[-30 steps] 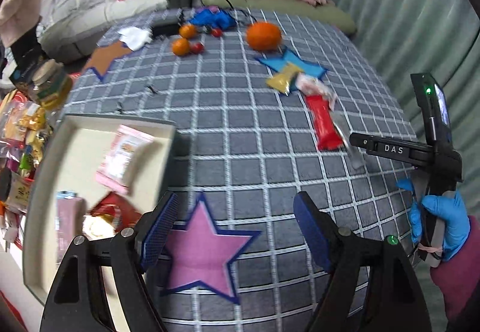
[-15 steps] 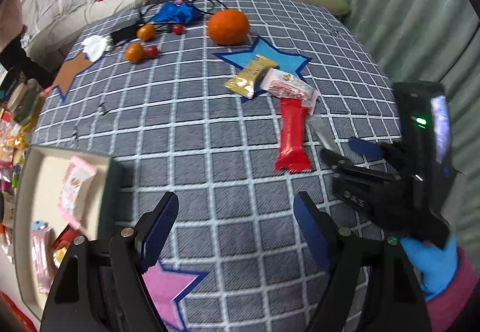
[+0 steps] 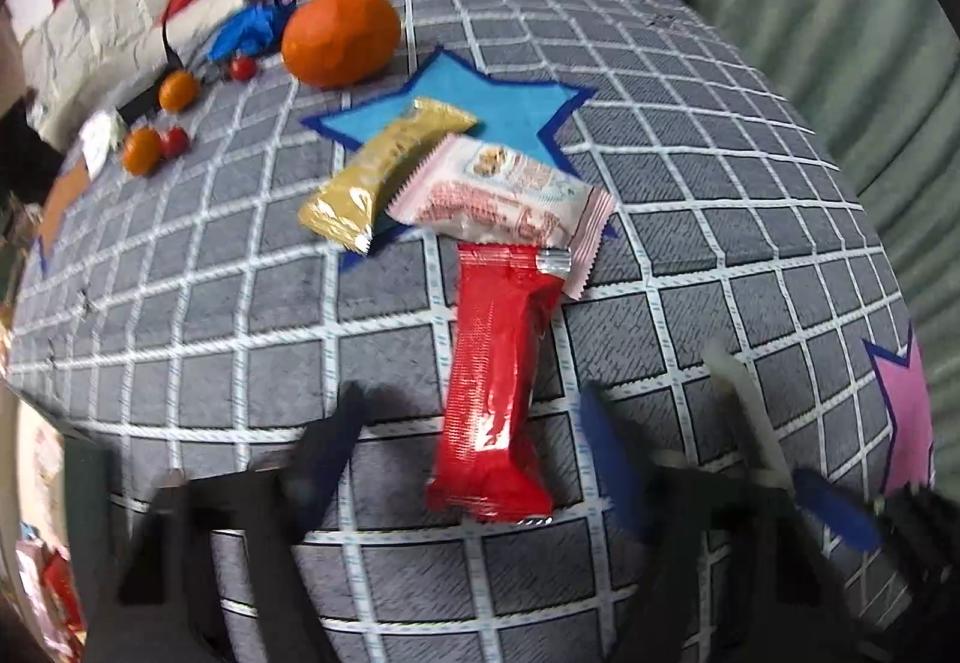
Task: Organize snacks
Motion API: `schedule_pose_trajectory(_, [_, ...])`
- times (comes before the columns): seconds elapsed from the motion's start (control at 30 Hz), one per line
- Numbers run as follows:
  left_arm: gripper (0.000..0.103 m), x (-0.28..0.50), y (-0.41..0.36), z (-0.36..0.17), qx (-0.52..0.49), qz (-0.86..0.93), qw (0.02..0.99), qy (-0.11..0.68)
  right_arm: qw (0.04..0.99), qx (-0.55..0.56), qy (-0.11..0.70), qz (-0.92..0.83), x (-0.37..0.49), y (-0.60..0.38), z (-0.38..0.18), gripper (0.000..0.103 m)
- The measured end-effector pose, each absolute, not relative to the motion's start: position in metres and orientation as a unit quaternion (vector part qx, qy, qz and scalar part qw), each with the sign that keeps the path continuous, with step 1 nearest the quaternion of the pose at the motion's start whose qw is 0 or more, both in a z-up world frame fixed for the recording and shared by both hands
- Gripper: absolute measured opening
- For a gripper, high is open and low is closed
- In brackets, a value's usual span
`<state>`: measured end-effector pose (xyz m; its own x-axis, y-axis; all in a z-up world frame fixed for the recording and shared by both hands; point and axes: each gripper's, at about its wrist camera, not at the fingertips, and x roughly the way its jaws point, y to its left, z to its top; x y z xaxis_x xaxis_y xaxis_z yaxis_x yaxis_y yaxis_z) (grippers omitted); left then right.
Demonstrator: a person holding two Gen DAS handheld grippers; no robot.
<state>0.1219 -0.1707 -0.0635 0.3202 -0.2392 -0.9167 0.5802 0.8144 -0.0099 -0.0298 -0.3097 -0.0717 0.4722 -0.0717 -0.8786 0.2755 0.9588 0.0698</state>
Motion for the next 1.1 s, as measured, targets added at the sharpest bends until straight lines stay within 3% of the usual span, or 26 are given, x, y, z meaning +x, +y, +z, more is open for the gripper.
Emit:
schedule_pose_trajectory(0.03, [0.04, 0.121, -0.17, -0.062, 0.161, -0.256, 0.799, 0.519, 0.852, 0.101, 0.504, -0.102, -0.033, -0.309, -0.072, 0.025])
schedule_pose_trajectory(0.07, [0.029, 0.118, -0.169, -0.061, 0.165, -0.26, 0.798, 0.517, 0.852, 0.102, 0.504, -0.102, -0.034, -0.308, -0.072, 0.025])
schedule_pose_trajectory(0.1, [0.026, 0.114, -0.166, -0.061, 0.17, -0.265, 0.796, 0.516, 0.852, 0.103, 0.504, -0.101, -0.036, -0.306, -0.071, 0.025])
schedule_pose_trajectory(0.37, [0.024, 0.054, -0.079, -0.063, 0.162, -0.237, 0.813, 0.507, 0.854, 0.101, 0.503, -0.087, -0.063, -0.276, -0.068, 0.025])
schedule_pose_trajectory(0.47, [0.031, 0.028, -0.044, -0.062, 0.149, -0.226, 0.82, 0.504, 0.854, 0.109, 0.502, -0.084, -0.077, -0.262, -0.067, 0.025])
schedule_pose_trajectory(0.5, [0.045, 0.024, -0.038, -0.061, 0.15, -0.224, 0.824, 0.499, 0.853, 0.112, 0.502, -0.082, -0.082, -0.257, -0.067, 0.025])
schedule_pose_trajectory(0.53, [0.068, 0.021, -0.033, -0.061, 0.154, -0.221, 0.828, 0.492, 0.853, 0.112, 0.503, -0.083, -0.085, -0.254, -0.067, 0.028])
schedule_pose_trajectory(0.57, [0.077, 0.019, -0.03, -0.062, 0.159, -0.218, 0.832, 0.485, 0.852, 0.111, 0.504, -0.086, -0.087, -0.251, -0.069, 0.035])
schedule_pose_trajectory(0.63, [0.081, 0.021, -0.026, -0.06, 0.156, -0.217, 0.839, 0.474, 0.85, 0.106, 0.505, -0.107, -0.088, -0.251, -0.071, 0.091])
schedule_pose_trajectory(0.9, [0.086, 0.044, -0.033, -0.07, 0.134, -0.248, 0.837, 0.47, 0.845, 0.148, 0.496, -0.137, -0.065, -0.265, -0.076, 0.092])
schedule_pose_trajectory(1.0, [0.096, 0.043, -0.033, -0.074, 0.135, -0.253, 0.839, 0.462, 0.845, 0.136, 0.498, -0.143, -0.055, -0.26, -0.082, 0.103])
schedule_pose_trajectory(1.1, [0.103, 0.044, -0.034, -0.076, 0.135, -0.253, 0.839, 0.462, 0.846, 0.103, 0.499, -0.156, -0.05, -0.252, -0.085, 0.103])
